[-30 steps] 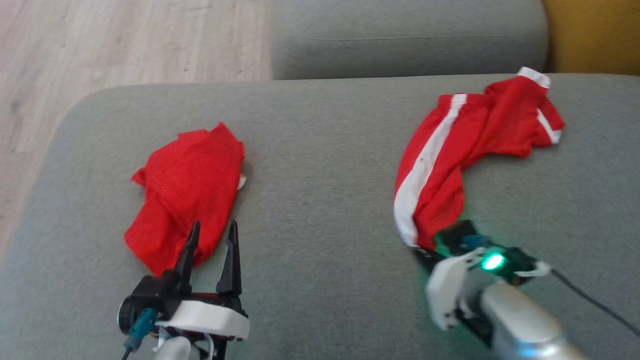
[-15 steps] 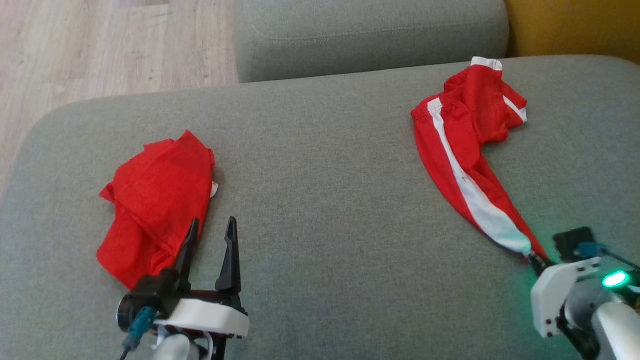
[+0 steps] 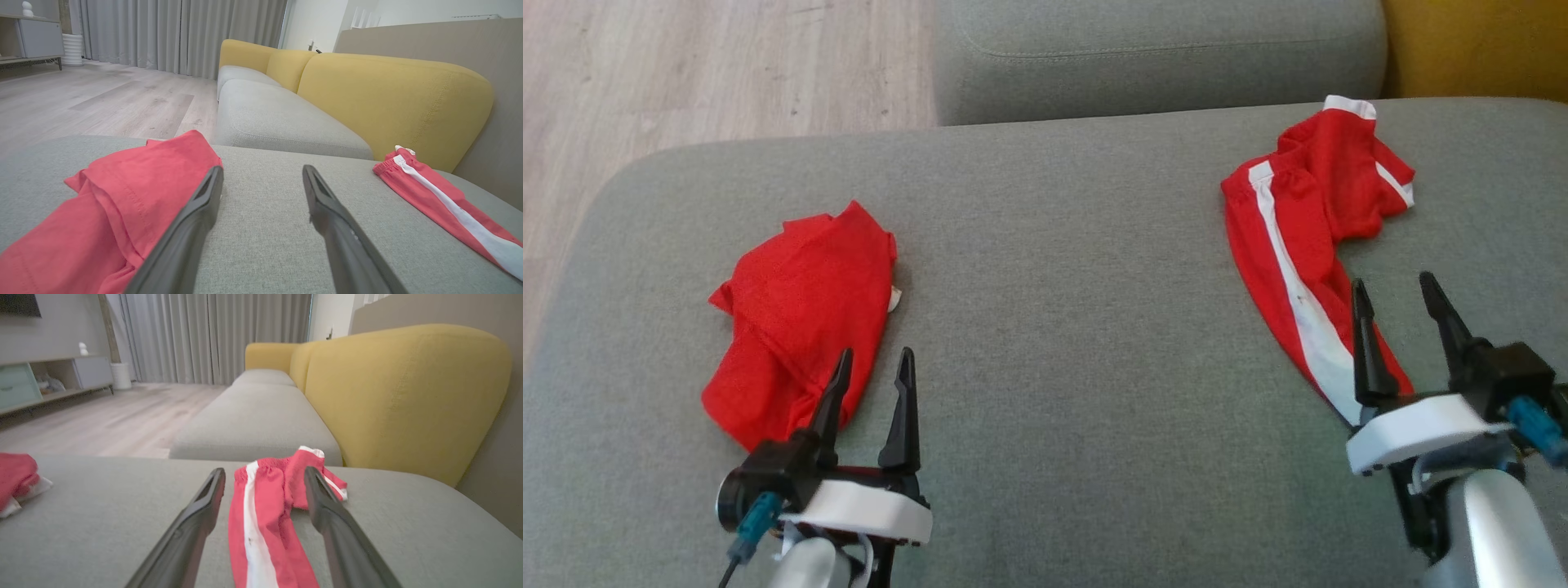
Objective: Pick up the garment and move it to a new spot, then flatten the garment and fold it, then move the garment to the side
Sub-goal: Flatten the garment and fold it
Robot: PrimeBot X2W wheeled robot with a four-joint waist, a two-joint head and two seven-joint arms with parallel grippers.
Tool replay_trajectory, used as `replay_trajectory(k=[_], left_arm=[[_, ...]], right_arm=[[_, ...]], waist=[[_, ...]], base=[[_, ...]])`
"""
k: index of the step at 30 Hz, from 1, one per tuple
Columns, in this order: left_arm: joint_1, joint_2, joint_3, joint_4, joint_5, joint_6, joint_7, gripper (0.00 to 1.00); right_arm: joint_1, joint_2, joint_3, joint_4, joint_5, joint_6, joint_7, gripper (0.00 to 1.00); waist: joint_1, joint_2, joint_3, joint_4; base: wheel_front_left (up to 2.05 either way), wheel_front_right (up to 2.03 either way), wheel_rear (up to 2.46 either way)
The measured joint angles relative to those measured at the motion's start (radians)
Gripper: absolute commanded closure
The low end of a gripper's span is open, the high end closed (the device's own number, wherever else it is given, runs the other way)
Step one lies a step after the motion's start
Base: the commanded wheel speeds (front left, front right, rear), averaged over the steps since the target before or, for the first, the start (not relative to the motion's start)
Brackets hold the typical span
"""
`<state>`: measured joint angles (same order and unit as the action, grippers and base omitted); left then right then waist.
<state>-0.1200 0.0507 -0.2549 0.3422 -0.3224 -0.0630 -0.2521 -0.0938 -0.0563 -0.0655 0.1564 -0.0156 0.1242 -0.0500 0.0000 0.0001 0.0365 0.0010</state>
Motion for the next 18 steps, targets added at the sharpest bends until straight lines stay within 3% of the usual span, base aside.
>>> replay_trajectory(k=[7,14,18], left_arm=[[0.000,0.000,-0.002,-0.002,0.017,0.000,0.000,0.00],[-0.001,0.000,-0.003,-0.012,0.024,0.000,0.000,0.00],[-0.038,0.000,-0.007,-0.022,0.026,0.000,0.000,0.00]], right_arm=[[-0.001,0.007,0.126,0.045,0.145,0.000,-0.181,0.00],[-0.001,0.008,0.178,0.093,0.183,0.000,-0.200,0.00],[-0.068,0.008,0.148,0.152,0.159,0.000,-0.201,0.00]], waist=[[0.0000,0.0000,0.005,0.022],[0.0000,0.0000,0.034,0.038],[0.0000,0.0000,0.082,0.053]], base=[[0.00,0.00,0.00],[0.00,0.00,0.00],[0.00,0.00,0.00]])
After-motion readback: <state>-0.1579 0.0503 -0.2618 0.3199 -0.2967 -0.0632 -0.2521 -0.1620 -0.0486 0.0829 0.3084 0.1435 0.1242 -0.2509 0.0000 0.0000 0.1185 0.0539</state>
